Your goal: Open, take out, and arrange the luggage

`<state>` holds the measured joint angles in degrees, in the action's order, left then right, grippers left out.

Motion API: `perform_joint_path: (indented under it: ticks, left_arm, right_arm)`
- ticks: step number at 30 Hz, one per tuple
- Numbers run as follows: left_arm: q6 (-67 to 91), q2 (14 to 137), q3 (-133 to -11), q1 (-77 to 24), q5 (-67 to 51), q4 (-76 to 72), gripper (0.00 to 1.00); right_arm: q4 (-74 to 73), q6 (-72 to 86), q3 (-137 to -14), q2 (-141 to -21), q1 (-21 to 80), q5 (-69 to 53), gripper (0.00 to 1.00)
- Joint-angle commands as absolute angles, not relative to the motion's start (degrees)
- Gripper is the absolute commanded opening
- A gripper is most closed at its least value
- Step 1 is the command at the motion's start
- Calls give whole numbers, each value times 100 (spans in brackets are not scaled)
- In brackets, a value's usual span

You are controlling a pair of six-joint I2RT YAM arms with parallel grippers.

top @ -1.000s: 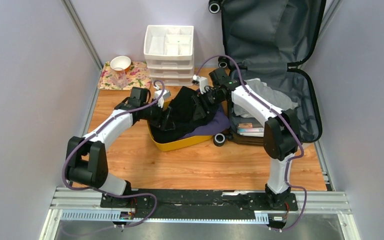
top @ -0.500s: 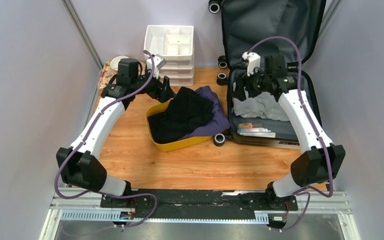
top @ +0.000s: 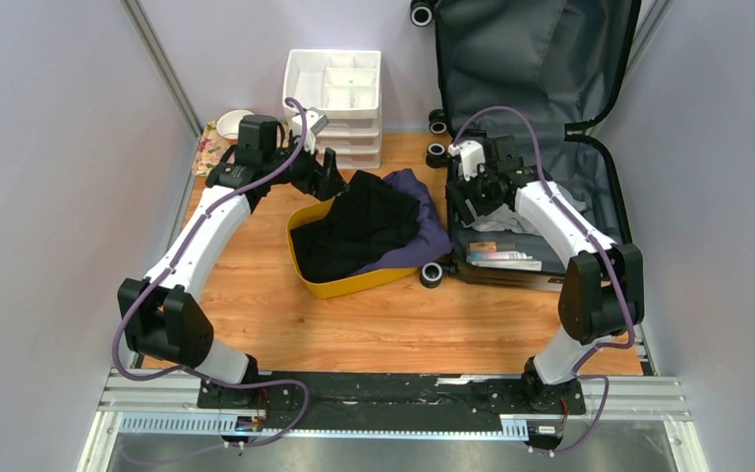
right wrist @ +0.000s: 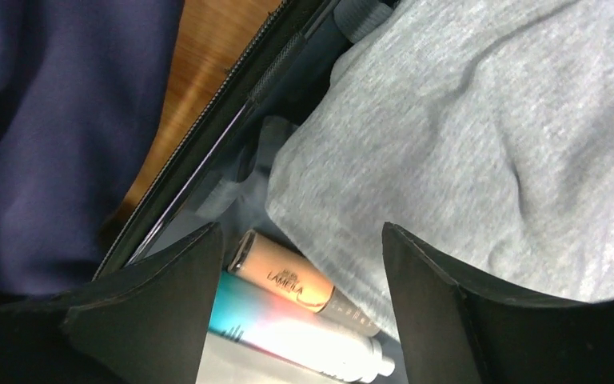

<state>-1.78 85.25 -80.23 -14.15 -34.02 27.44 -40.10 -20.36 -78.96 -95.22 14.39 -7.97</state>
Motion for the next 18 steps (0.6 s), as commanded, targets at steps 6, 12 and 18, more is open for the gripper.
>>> perform_joint_path:
  ticks: [6,12,18]
  left_arm:
    - [-105,8517,-8104,-1406,-3445,2619,87]
    - [-167,8508,-8051,-1406,-3384,2681,88]
    - [-115,8525,-8007,-1406,-3498,2620,88]
  right_arm:
    - [-2479,-2953,-7251,-10229,1459,-519,80]
    - [-2373,-3059,-7084,-10363,924,-510,57]
    - [-3364,-3076,-7426,-9677,247,-1721,11]
